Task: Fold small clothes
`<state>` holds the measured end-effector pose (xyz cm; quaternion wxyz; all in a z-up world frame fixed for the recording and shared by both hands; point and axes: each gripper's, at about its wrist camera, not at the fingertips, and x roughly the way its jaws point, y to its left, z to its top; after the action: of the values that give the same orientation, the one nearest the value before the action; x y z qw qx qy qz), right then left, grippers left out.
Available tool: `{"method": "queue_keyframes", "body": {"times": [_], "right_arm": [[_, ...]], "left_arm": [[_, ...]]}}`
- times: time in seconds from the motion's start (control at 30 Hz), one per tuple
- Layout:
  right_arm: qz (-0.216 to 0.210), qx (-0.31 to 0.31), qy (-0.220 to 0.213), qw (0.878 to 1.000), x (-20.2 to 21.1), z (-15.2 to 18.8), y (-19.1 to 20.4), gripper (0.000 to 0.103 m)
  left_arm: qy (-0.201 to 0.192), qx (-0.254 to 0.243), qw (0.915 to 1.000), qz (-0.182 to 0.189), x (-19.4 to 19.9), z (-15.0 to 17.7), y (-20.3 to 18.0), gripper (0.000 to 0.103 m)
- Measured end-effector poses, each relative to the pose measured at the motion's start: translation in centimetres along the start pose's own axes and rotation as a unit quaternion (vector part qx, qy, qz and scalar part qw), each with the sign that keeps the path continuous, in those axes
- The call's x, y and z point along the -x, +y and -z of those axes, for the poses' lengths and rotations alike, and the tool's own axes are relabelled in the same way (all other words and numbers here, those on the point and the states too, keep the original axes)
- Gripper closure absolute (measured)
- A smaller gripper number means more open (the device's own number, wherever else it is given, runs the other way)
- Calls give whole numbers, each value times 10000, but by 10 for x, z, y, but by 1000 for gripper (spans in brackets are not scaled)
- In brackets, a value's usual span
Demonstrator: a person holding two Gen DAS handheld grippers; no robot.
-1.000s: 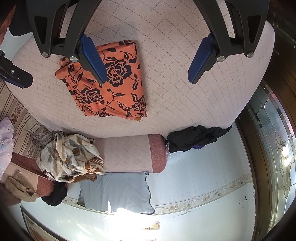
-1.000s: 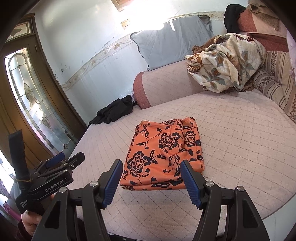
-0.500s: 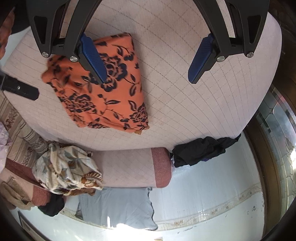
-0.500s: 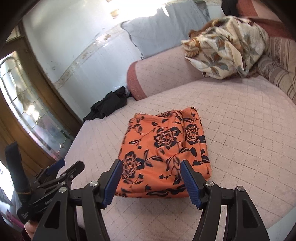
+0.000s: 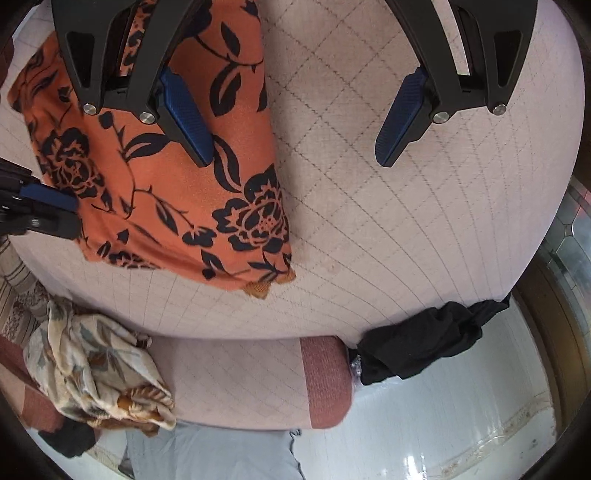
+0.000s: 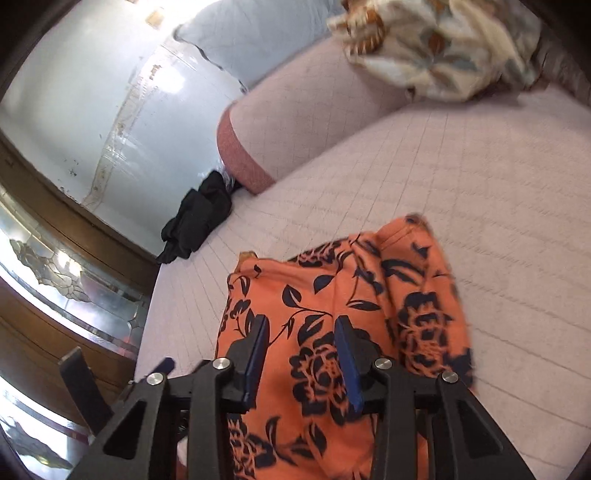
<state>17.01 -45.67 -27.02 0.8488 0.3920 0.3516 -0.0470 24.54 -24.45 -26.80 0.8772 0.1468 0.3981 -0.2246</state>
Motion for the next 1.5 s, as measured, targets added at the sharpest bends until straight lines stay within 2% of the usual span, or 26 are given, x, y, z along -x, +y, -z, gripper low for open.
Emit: {"method": "queue_keyframes", "body": {"times": [0.03, 0.1, 0.13, 0.27, 0.4, 0.5, 0.63, 0.67, 0.73, 0.77, 0.83, 0.97, 1.03, 1.07, 1.13, 1.17, 1.2, 1.3, 1.33, 1.37, 1.4, 1.43, 1.5], "right_arm": [[33, -145, 191, 9997, -15, -3, -8, 64], [411, -294, 453, 9977, -37, -6, -22, 75], [485, -271, 445, 9975, -42, -9, -26, 80], [194, -343, 321, 9987, -26, -13, -26, 77], [191, -193, -52, 9996, 13, -12, -26, 74], [-84, -119, -16, 9999, 31, -1, -20, 74], [-438, -227, 212, 9986, 33, 13, -12, 74], [-356, -259, 328, 9985, 30, 16, -16, 74], [382, -185, 626, 9971, 11, 22, -24, 76], [413, -202, 718, 9964, 3, 24, -31, 78], [243, -327, 663, 9970, 7, 21, -32, 77], [126, 113, 182, 9997, 27, 12, -16, 74], [-167, 36, 241, 9996, 22, 6, -14, 74], [-165, 26, 289, 9994, 18, 5, -14, 74], [158, 11, 503, 9986, 1, 6, -17, 74], [311, -44, 781, 9965, -14, 7, -22, 73], [253, -96, 845, 9961, -21, 7, -25, 73], [55, -25, 681, 9977, -10, 3, -22, 73], [-12, 18, 536, 9986, 1, 2, -23, 65], [-21, 21, 404, 9992, 7, 1, -25, 41], [-36, -9, 291, 9996, 13, 1, -28, 31], [-97, -81, 119, 9998, 19, 0, -32, 27], [-121, -140, 15, 9998, 25, -5, -40, 27]], "left_arm": [[2, -96, 10000, -25, -3, 1, -2, 13], [50, -301, 9994, -132, -12, 4, -8, 12], [48, -312, 9993, -175, -13, 4, -8, 10], [-141, -209, 9996, -159, 5, -1, -2, 10], [-404, -104, 9990, -163, 29, 6, 3, 10], [-503, -5, 9986, -167, 42, 16, 5, 10], [41, -308, 9989, -362, 19, 29, -7, 9], [94, -367, 9985, -398, 13, 31, -8, 8], [67, -344, 9987, -376, 15, 28, -8, 8], [12, -338, 9988, -348, 19, 25, -7, 8], [-200, -295, 9990, -284, 26, 20, -3, 8], [-381, -48, 9990, -207, 30, 12, 5, 8], [-337, -29, 9993, -154, 24, 11, 3, 8], [-216, -122, 9995, -189, 17, 12, -1, 8], [21, -271, 9993, -252, 1, 15, -9, 8], [-17, -233, 9994, -268, 1, 15, -9, 8], [-49, -199, 9995, -246, 3, 14, -8, 8], [-174, -193, 9995, -189, 13, 10, -6, 8], [-199, -191, 9994, -222, 14, 9, -6, 8], [-205, -200, 9993, -238, 15, 9, -6, 8], [-206, -221, 9993, -234, 16, 9, -7, 8], [-222, -247, 9992, -233, 17, 8, -8, 8], [-240, -279, 9990, -262, 17, 7, -10, 8]]}}
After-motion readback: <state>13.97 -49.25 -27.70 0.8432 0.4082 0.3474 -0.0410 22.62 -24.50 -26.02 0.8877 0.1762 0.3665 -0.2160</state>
